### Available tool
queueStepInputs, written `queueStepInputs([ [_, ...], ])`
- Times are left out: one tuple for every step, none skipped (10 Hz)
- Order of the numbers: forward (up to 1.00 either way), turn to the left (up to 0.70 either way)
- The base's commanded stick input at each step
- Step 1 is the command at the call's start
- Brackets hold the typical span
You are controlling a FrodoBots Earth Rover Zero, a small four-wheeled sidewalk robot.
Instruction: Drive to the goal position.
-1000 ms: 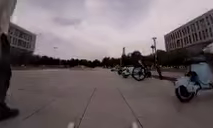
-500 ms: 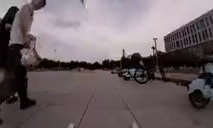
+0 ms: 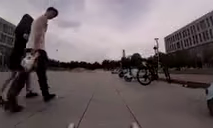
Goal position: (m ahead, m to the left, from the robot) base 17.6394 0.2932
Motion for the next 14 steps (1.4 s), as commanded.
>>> queueStepInputs([
  [0.7, 0.0],
  [0.7, 0.0],
  [0.7, 0.0],
  [0.7, 0.0],
  [0.7, 0.0],
  [0.7, 0.0],
  [0.7, 0.0],
  [0.7, 0.0],
  [0.7, 0.0],
  [0.7, 0.0],
  [0.7, 0.0],
  [0.7, 0.0],
  [0.7, 0.0],
  [0.7, 0.0],
])
